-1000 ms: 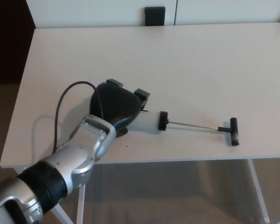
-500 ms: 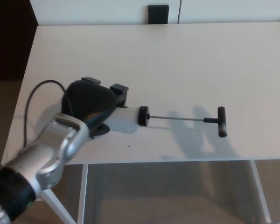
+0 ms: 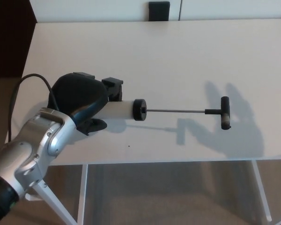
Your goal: The robot walks towards a desk on which an air pump is kept in the middle. It lifts it up and holds it with its left hand and uses its right hand to compress it by pushing its handle inwards.
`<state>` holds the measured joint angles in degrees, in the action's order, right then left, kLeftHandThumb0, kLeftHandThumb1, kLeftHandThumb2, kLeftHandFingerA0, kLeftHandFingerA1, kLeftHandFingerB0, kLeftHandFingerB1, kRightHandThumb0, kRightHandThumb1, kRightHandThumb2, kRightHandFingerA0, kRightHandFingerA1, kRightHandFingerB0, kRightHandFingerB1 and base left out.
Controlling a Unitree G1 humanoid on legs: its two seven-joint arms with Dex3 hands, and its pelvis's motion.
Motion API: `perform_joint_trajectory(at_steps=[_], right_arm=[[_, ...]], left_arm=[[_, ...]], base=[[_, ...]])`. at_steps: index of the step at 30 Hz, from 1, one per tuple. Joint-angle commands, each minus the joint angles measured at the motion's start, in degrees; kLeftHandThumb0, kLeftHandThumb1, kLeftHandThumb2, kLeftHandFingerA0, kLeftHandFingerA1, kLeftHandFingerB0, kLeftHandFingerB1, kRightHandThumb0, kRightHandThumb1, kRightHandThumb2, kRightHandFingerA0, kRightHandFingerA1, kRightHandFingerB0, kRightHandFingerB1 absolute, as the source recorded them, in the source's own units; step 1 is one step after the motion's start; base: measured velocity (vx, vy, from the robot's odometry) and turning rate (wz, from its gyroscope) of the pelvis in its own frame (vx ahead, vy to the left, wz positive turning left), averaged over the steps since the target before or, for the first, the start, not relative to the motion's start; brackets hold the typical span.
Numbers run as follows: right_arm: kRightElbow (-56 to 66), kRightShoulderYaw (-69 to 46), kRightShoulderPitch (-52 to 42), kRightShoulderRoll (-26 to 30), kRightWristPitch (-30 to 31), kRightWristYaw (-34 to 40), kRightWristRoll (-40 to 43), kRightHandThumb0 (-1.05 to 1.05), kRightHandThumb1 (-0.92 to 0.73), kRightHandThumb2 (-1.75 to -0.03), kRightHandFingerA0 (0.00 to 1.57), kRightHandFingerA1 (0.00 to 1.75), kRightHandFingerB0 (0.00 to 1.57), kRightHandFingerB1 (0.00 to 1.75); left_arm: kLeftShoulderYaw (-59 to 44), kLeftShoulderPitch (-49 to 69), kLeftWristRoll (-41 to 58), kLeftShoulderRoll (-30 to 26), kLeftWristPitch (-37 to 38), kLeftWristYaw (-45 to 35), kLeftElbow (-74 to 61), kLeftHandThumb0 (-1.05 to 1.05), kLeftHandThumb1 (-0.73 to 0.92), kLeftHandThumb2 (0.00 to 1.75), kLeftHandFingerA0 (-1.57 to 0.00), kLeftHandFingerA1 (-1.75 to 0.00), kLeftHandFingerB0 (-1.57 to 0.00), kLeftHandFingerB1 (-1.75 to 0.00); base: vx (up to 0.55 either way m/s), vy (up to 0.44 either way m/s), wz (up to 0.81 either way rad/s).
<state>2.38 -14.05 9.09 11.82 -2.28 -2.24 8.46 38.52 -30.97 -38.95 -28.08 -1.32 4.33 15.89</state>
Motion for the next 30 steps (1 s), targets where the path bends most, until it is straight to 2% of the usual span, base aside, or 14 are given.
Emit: perform_joint_trajectory(at_steps=[1,2,3,4,5,7,9,17,18,20,21,23,24,30], right_arm=[[-13.75,0.92,0.59,-6.80,7.91,-5.12,8.38,-0.79,-0.92,-0.69,0.00,0.18,0.00,0.20],[-13.75,0.92,0.59,-6.80,7.91,-5.12,8.38,-0.79,-0.92,-0.69,0.00,0.18,0.00,0.20],[-14.35,1.00,0.38,-7.74,8.23,-5.45,8.86,-0.78,-0.74,-1.13,0.00,0.23,0.01,0.21],[-14.81,1.01,0.30,-8.36,8.46,-5.71,9.19,-0.78,-0.74,-1.13,0.00,0.23,0.01,0.21],[-15.00,1.15,0.28,-9.12,8.83,-5.78,9.51,-0.76,-0.92,-0.72,0.01,0.18,0.03,0.20],[-15.05,1.80,0.32,-10.34,9.16,-5.72,9.45,-0.77,-0.76,-1.12,0.00,0.24,0.04,0.22],[-14.96,2.36,0.42,-11.08,9.28,-5.68,9.09,-0.77,-0.76,-1.12,0.00,0.24,0.04,0.22],[-13.53,5.07,-1.12,-13.65,8.53,-6.85,8.59,-0.75,-0.92,-0.69,0.01,0.17,0.01,0.19],[-13.24,5.35,-1.30,-14.05,8.51,-6.81,8.69,-0.74,-0.92,-0.71,0.00,0.18,0.01,0.20],[-12.87,5.58,-1.45,-14.43,8.53,-6.73,8.72,-0.74,-0.92,-0.71,0.00,0.18,0.01,0.20],[-12.41,5.74,-1.71,-14.65,8.60,-6.89,8.87,-0.74,-0.92,-0.71,0.00,0.18,0.00,0.21],[-12.09,5.83,-1.90,-14.76,8.67,-7.02,8.98,-0.74,-0.92,-0.71,0.00,0.18,0.00,0.21],[-11.32,5.74,-2.16,-15.20,8.88,-7.15,9.65,-0.75,-0.77,-1.13,0.00,0.25,0.02,0.22],[-8.36,5.51,-2.97,-16.29,9.44,-7.29,11.13,-0.75,-0.76,-1.13,0.00,0.27,0.06,0.24]], left_arm=[[-3.06,2.82,2.06,-2.32,5.49,-4.61,-2.52,-0.06,0.73,0.55,-0.72,-1.74,-0.49,-1.48],[-3.06,2.82,2.06,-2.32,5.49,-4.61,-2.52,-0.06,0.73,0.55,-0.72,-1.74,-0.49,-1.48],[-3.41,2.79,2.15,-2.21,5.92,-4.90,-2.52,-0.21,0.61,0.79,-1.03,-1.44,-0.65,-1.19],[-3.71,2.79,2.17,-2.12,6.27,-5.14,-2.54,-0.21,0.61,0.79,-1.03,-1.44,-0.65,-1.19],[-4.08,2.90,2.23,-2.00,6.61,-5.12,-2.54,-0.21,0.62,0.80,-1.04,-1.44,-0.66,-1.20],[-4.66,3.14,2.26,-1.80,6.89,-5.34,-2.70,-0.07,0.81,0.59,-0.75,-1.74,-0.56,-1.48],[-5.26,3.36,2.08,-1.58,7.10,-5.84,-2.86,-0.07,0.81,0.59,-0.75,-1.74,-0.56,-1.48],[-5.75,4.49,0.27,0.97,5.54,-7.63,-4.28,-0.07,0.76,0.56,-0.72,-1.72,-0.58,-1.45],[-5.79,4.57,0.15,1.28,5.54,-7.68,-4.31,-0.24,0.59,0.79,-1.01,-1.43,-0.65,-1.17],[-6.08,4.70,-0.06,1.60,5.76,-7.82,-4.30,-0.24,0.59,0.79,-1.01,-1.43,-0.65,-1.17],[-6.20,4.77,-0.09,1.80,6.09,-7.78,-4.21,-0.14,0.72,0.53,-0.73,-1.73,-0.54,-1.43],[-6.32,4.83,-0.13,1.96,6.32,-7.78,-4.15,-0.14,0.72,0.53,-0.73,-1.73,-0.54,-1.43],[-6.24,4.88,-0.48,2.15,6.48,-7.55,-4.14,-0.13,0.73,0.52,-0.71,-1.73,-0.49,-1.44],[-6.17,5.17,-1.61,2.46,6.63,-7.41,-4.17,-0.12,0.74,0.51,-0.70,-1.73,-0.47,-1.43]], base=[[0.00,0.000,0.00],[0.00,0.000,0.00],[0.00,0.000,0.00],[0.00,0.000,0.00],[0.00,0.000,0.00],[0.00,0.000,0.00],[0.00,0.000,0.00],[0.00,0.000,0.00],[0.00,0.000,0.00],[0.00,0.000,0.00],[0.00,0.000,0.00],[0.00,0.000,0.00],[0.00,0.000,0.00],[0.00,0.000,0.00]])
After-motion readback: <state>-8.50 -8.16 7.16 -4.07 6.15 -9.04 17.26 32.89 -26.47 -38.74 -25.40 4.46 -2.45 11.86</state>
